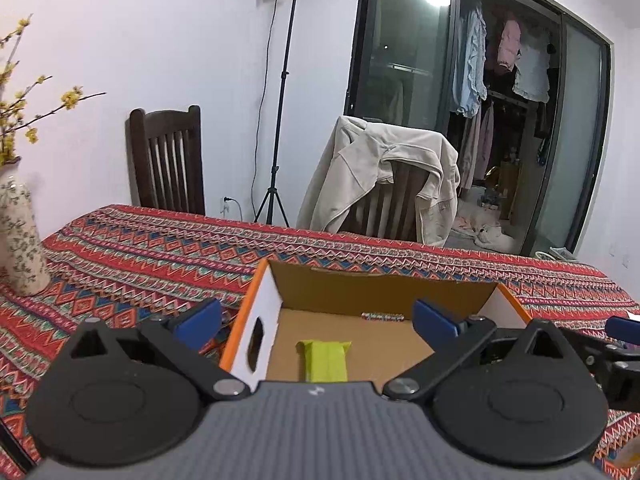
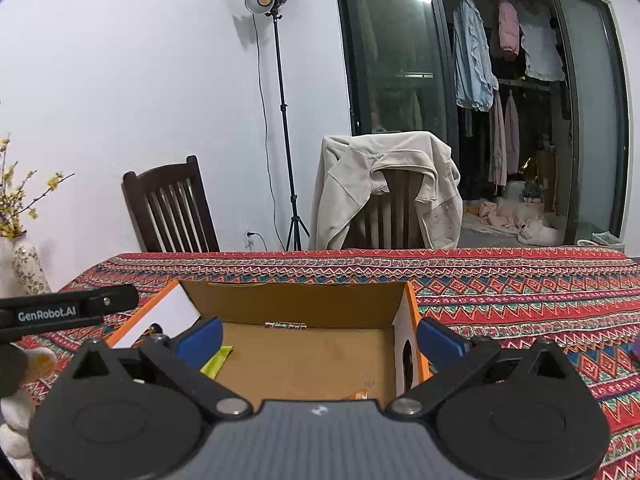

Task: Organize snacks
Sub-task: 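Withdraw the left tool from the box back toward the snack pile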

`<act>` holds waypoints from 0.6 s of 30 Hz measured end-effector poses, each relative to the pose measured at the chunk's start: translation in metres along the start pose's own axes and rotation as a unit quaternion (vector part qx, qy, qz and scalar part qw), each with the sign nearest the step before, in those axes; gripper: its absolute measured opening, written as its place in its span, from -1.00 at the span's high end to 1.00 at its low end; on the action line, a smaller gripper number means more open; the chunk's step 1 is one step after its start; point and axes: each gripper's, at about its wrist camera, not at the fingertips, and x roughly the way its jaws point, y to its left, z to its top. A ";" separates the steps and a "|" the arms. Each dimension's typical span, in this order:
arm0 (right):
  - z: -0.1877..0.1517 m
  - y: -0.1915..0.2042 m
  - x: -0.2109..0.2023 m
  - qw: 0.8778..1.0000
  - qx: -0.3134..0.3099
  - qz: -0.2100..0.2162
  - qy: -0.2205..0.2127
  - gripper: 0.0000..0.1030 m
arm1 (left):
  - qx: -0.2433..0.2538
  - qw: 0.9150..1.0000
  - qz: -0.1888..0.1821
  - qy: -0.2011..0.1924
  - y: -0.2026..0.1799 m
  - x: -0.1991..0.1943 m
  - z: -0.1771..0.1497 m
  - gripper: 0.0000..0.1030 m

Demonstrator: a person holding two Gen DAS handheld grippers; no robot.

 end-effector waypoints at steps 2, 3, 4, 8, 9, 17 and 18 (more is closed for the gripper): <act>-0.005 0.001 -0.010 1.000 -0.001 0.000 0.001 -1.00 | -0.002 1.000 -0.002 0.004 0.005 -0.010 -0.004 -1.00; -0.008 0.001 -0.015 1.000 -0.002 0.000 0.003 -1.00 | -0.003 1.000 -0.002 0.005 0.007 -0.015 -0.006 -1.00; -0.012 0.002 -0.020 1.000 -0.003 0.001 0.004 -1.00 | -0.003 1.000 -0.002 0.006 0.009 -0.021 -0.010 -1.00; -0.028 0.003 -0.040 1.000 -0.004 0.003 0.011 -1.00 | -0.003 1.000 -0.003 0.010 0.018 -0.039 -0.021 -1.00; -0.032 0.003 -0.045 1.000 -0.005 0.004 0.012 -1.00 | -0.004 1.000 -0.004 0.012 0.020 -0.044 -0.025 -1.00; -0.064 0.003 -0.085 1.000 -0.010 0.007 0.016 -1.00 | -0.003 1.000 -0.010 0.026 0.030 -0.072 -0.057 -1.00; -0.069 0.003 -0.089 1.000 -0.008 0.007 0.018 -1.00 | -0.005 1.000 -0.012 0.027 0.031 -0.075 -0.060 -1.00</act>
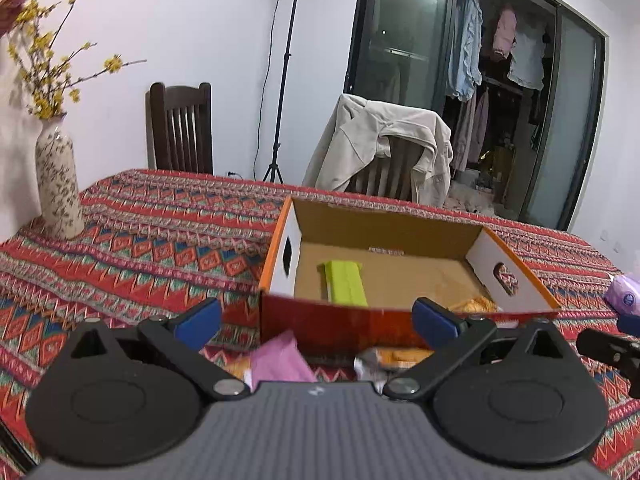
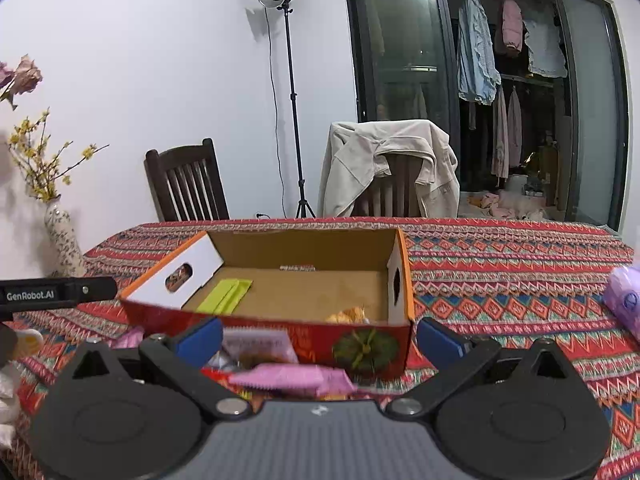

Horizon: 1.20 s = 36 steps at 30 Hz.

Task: Organize snacks
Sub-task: 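Withdraw the left tool from the box back toward the snack pile, then grasp a white printed packet with the right tool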

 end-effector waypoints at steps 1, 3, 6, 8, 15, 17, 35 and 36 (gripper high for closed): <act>-0.006 -0.001 -0.004 1.000 0.002 0.001 0.002 -1.00 | -0.003 1.000 -0.002 0.000 0.001 -0.003 -0.003 -1.00; -0.016 -0.001 -0.012 1.000 0.005 0.004 0.006 -1.00 | -0.004 1.000 -0.003 0.001 0.003 -0.008 -0.010 -1.00; -0.029 -0.002 -0.019 1.000 0.004 0.004 0.014 -1.00 | -0.003 1.000 -0.006 0.002 0.006 -0.015 -0.020 -1.00; -0.037 -0.002 -0.023 1.000 0.002 0.005 0.020 -1.00 | -0.002 1.000 -0.008 0.003 0.009 -0.020 -0.026 -1.00; -0.057 -0.004 -0.024 0.999 -0.002 -0.005 0.044 -1.00 | 0.008 1.000 -0.004 0.015 0.017 -0.028 -0.048 -1.00; -0.058 -0.007 -0.021 0.999 0.005 -0.008 0.046 -1.00 | 0.005 1.000 -0.001 0.021 0.021 -0.027 -0.051 -1.00; -0.032 -0.037 -0.031 0.998 0.054 -0.013 -0.013 -1.00 | -0.002 1.000 0.006 0.024 0.025 -0.023 -0.052 -1.00; -0.029 -0.042 -0.031 0.998 0.059 -0.018 -0.018 -0.98 | -0.002 1.000 0.006 0.024 0.024 -0.024 -0.053 -1.00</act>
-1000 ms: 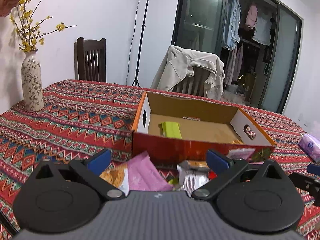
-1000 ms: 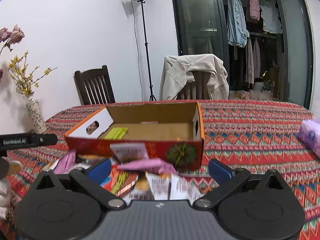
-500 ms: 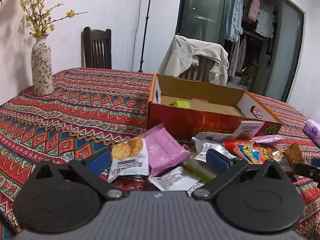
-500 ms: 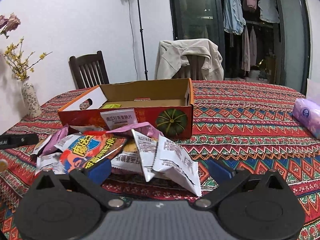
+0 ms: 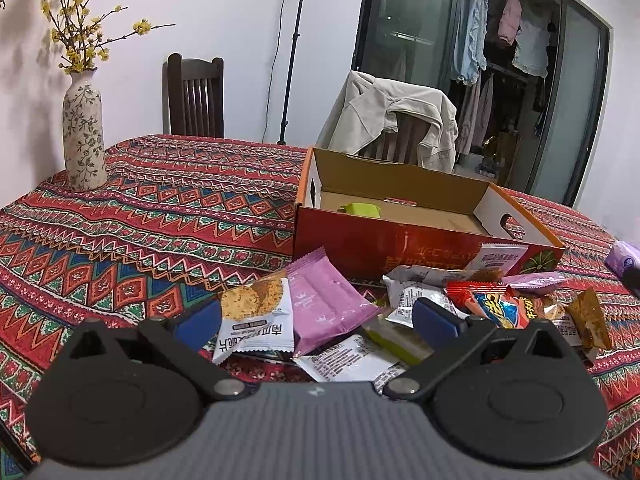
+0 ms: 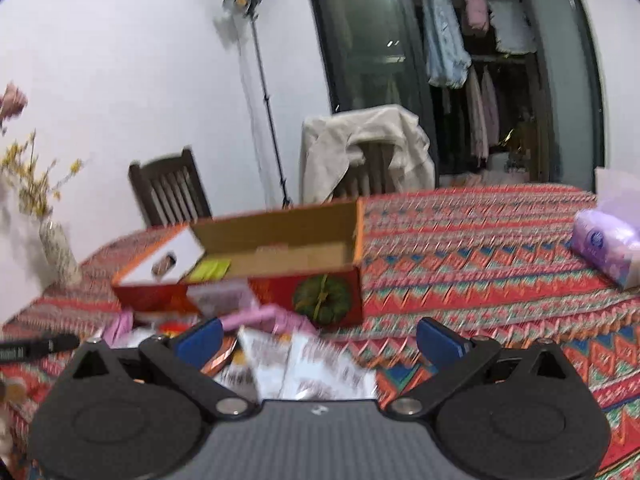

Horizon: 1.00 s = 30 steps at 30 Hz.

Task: Organize snacks
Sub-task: 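Grasp a white printed packet with the right tool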

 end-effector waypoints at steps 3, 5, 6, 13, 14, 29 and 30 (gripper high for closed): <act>0.006 -0.010 0.008 1.000 0.016 -0.004 0.003 -0.93 | 0.000 1.000 0.002 0.002 -0.001 0.000 -0.001 -1.00; 0.007 -0.016 0.019 1.000 0.022 -0.009 0.017 -0.82 | 0.000 1.000 0.004 0.002 -0.001 0.000 -0.001 -1.00; 0.006 -0.018 0.024 0.999 0.023 -0.012 0.025 -0.75 | 0.000 1.000 0.005 0.003 -0.002 0.000 -0.001 -1.00; -0.016 -0.021 0.056 0.996 0.031 0.000 0.085 -0.54 | -0.002 1.000 0.015 0.008 0.000 0.001 -0.002 -1.00; -0.019 -0.021 0.059 0.996 0.032 0.001 0.088 -0.54 | -0.003 1.000 0.017 0.009 0.000 0.002 -0.002 -1.00; -0.028 -0.033 0.059 0.993 0.045 0.011 0.105 0.54 | -0.003 0.999 0.026 0.018 -0.002 0.005 -0.002 -1.00; -0.028 -0.031 0.058 0.994 0.032 0.009 0.108 0.17 | -0.003 0.999 0.028 0.018 -0.002 0.005 -0.002 -1.00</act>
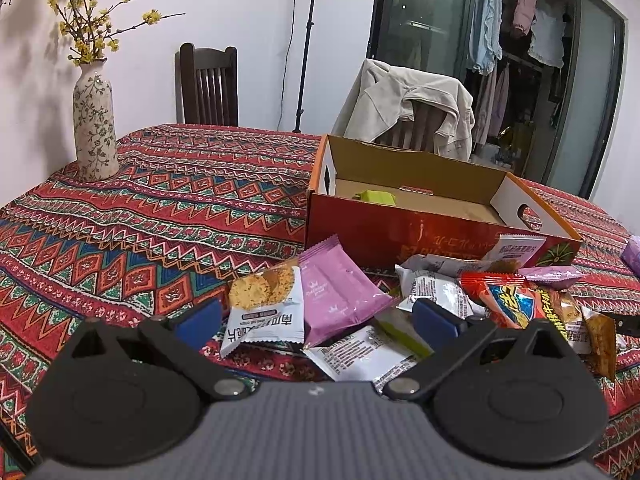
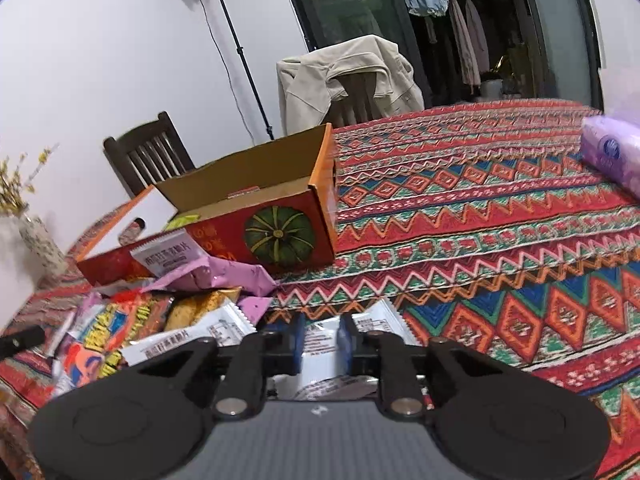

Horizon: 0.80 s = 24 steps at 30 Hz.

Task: Organize snacks
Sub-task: 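Grasp a white printed packet with the right tool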

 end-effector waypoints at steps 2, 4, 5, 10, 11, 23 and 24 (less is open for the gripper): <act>-0.001 0.003 -0.004 1.000 -0.019 -0.013 -0.005 -0.51 | -0.001 1.000 0.003 0.001 0.001 0.001 0.000 -1.00; 0.001 0.006 -0.005 0.999 -0.034 -0.033 -0.007 -0.57 | -0.004 1.000 0.006 0.003 0.003 0.002 0.001 -1.00; 0.002 0.005 -0.003 0.999 -0.033 -0.041 -0.002 -0.57 | -0.006 1.000 0.007 0.005 0.003 0.003 0.000 -1.00; 0.000 0.010 0.018 0.995 -0.069 -0.062 0.047 -0.67 | -0.007 1.000 0.003 0.010 0.004 0.005 -0.002 -1.00; -0.003 0.011 0.020 0.993 -0.085 -0.067 0.045 -0.70 | -0.008 1.000 0.005 0.011 0.005 0.005 -0.002 -1.00; -0.013 0.018 0.006 0.990 -0.131 -0.052 0.001 0.00 | -0.011 0.999 0.030 0.019 0.019 0.011 0.002 -1.00; -0.013 0.020 0.004 0.990 -0.132 -0.055 -0.005 0.01 | -0.011 0.999 0.034 0.022 0.020 0.013 0.003 -1.00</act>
